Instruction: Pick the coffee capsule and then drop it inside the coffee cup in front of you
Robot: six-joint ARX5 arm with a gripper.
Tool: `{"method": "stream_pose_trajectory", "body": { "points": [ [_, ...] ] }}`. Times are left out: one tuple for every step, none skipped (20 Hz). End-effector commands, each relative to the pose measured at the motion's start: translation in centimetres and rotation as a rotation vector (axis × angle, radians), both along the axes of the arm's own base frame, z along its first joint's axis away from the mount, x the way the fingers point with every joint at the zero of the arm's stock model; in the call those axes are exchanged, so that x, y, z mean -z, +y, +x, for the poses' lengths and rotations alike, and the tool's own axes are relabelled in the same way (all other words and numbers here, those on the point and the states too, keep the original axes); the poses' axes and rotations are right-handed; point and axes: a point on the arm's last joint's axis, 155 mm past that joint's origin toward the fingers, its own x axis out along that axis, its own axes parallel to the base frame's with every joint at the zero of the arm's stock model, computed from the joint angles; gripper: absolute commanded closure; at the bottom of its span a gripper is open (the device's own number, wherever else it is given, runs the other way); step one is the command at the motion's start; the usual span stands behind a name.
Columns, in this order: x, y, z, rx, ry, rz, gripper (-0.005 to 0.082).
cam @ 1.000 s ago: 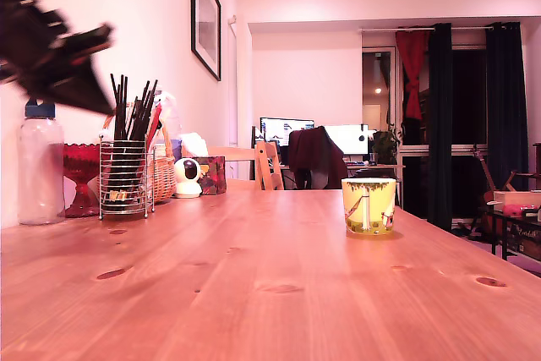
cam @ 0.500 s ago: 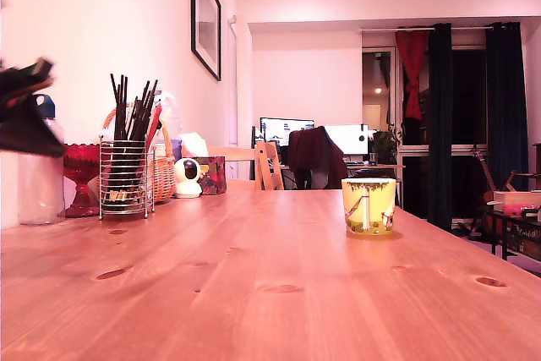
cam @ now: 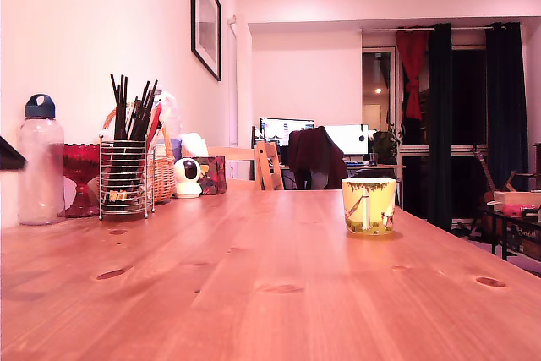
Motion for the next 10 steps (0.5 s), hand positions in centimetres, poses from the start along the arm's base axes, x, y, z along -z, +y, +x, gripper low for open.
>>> {"method": "stream_pose_trajectory", "body": {
  "points": [
    [-0.1,0.2,-0.7,-0.007,-0.014,-0.016,0.0788],
    [-0.6,0.3,-0.9,-0.01,-0.026,-0.019,0.0788],
    [-1.0,0.4,-1.2,-0.013,-0.039,-0.021,0.0789],
    [-1.3,0.5,-1.4,-0.014,-0.049,-0.022,0.0788],
    [-1.7,0.6,-1.6,-0.019,-0.061,-0.021,0.0788],
    [-2.1,0.7,-1.8,-0.023,-0.073,-0.02,0.0788],
    [-2.4,0.8,-2.0,-0.024,-0.084,-0.019,0.0788],
    [-2.7,0.8,-2.2,-0.024,-0.092,-0.02,0.0789],
    [-2.8,0.9,-2.4,-0.028,-0.095,-0.02,0.0789],
    [-2.8,1.0,-2.6,-0.034,-0.093,-0.017,0.0789]
  ]
}}
